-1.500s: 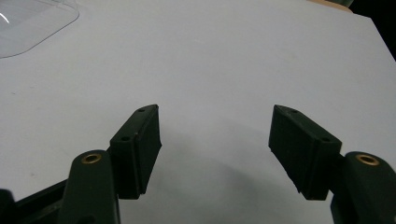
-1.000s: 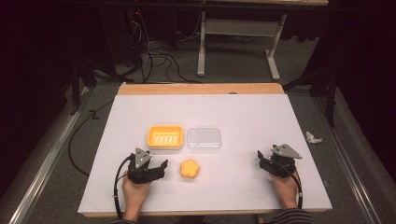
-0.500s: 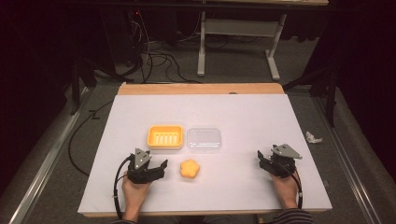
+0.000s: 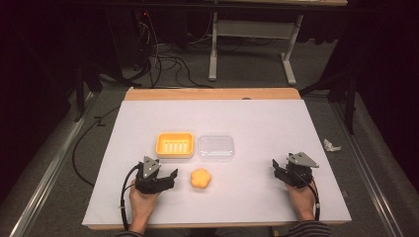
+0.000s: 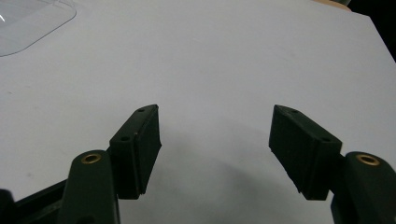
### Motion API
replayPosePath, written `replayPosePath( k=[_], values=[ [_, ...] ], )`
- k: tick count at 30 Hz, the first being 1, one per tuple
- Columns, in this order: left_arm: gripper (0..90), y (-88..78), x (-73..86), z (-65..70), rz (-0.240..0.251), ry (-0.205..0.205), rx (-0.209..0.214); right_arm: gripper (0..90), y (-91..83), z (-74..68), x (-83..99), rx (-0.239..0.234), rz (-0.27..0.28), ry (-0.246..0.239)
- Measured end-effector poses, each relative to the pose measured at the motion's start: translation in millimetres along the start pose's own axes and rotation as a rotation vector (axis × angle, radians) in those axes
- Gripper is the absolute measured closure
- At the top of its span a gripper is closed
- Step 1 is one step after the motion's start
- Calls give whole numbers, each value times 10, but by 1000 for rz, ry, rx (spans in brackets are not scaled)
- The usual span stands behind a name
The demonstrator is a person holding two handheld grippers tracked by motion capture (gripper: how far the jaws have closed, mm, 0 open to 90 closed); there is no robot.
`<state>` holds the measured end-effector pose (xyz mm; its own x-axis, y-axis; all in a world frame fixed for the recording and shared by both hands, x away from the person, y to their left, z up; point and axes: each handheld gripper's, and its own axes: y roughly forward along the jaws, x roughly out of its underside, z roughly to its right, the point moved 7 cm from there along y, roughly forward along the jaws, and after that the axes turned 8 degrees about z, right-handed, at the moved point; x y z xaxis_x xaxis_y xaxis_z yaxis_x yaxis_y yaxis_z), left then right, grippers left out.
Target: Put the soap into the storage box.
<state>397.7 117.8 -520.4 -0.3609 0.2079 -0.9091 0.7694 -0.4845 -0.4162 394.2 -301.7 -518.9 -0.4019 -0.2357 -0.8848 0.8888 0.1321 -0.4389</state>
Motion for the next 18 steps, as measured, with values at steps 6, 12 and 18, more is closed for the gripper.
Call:
replayPosePath(
  k=[6, 12, 18],
  values=[
    [215, -7, 2, 14, -8, -1, 6, 343, 1, 0, -1, -3, 1, -1],
    [208, -21, -3, 40, -10, -1, 20, 343, -2, 0, -1, -3, 2, -1],
    [205, -36, -20, 79, -7, -10, 44, 343, -3, 3, -2, -5, 3, -4]
  ],
)
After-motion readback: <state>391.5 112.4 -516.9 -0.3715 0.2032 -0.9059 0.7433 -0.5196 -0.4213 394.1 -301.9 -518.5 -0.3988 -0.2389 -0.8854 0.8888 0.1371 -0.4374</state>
